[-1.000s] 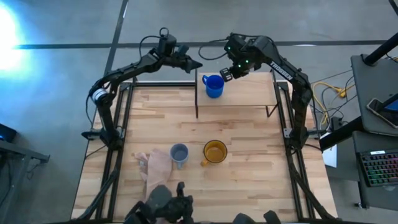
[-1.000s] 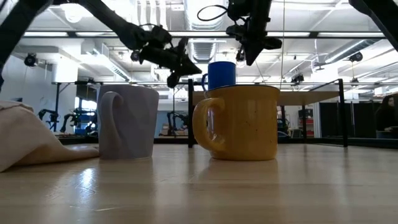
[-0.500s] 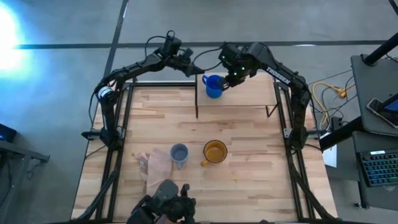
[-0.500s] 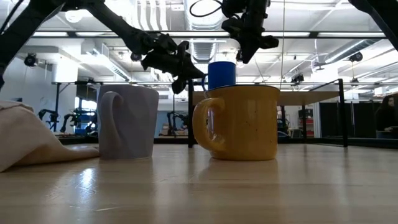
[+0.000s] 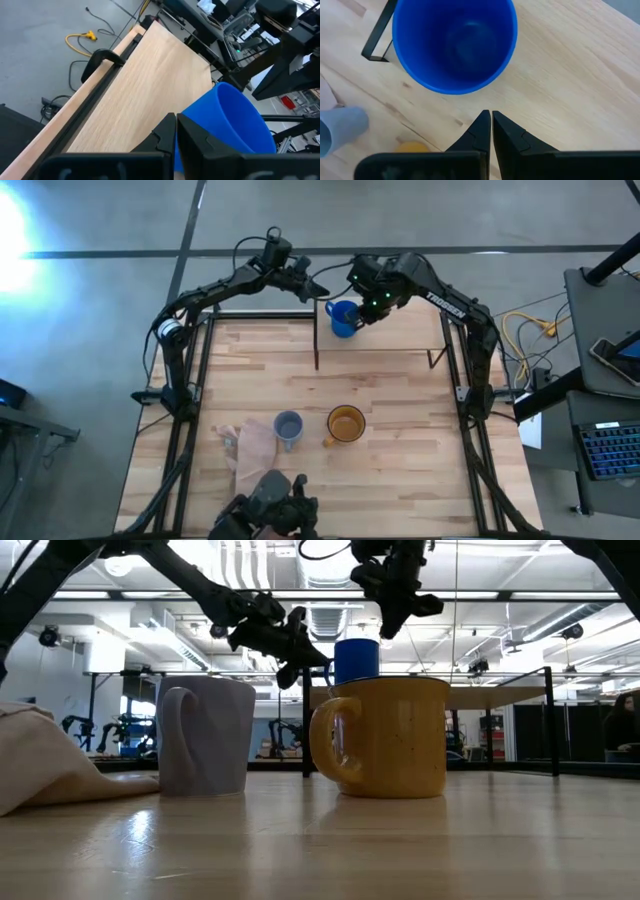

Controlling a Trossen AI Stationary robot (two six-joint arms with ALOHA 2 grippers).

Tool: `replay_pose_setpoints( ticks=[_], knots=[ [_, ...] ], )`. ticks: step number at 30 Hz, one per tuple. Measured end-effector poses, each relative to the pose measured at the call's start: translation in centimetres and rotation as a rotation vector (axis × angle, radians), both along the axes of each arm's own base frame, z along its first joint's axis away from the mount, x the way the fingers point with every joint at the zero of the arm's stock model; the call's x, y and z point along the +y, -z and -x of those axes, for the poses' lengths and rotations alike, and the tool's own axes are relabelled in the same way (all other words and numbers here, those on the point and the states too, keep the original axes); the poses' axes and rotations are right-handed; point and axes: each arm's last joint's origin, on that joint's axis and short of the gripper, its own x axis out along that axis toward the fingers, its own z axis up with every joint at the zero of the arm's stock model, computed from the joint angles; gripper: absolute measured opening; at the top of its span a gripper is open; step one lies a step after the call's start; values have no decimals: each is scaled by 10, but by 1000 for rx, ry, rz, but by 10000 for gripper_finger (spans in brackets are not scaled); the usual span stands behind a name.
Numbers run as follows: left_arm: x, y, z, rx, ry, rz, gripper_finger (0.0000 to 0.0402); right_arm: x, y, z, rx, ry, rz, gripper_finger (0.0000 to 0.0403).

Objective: Stack small to large cups/mugs on shelf
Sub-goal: Put the blue mug on the shelf

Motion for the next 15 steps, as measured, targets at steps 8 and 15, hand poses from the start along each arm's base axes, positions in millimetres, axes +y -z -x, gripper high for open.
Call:
replay_pose_setpoints(
  ticks=[8,15],
  knots=[
    [-9,0,-9,-4,41,-17,0,4,0,-3,-14,-2,0,11],
    [-12,3,-9,23,54,-8,0,8,-1,-6,-15,-14,3,11]
  ],
)
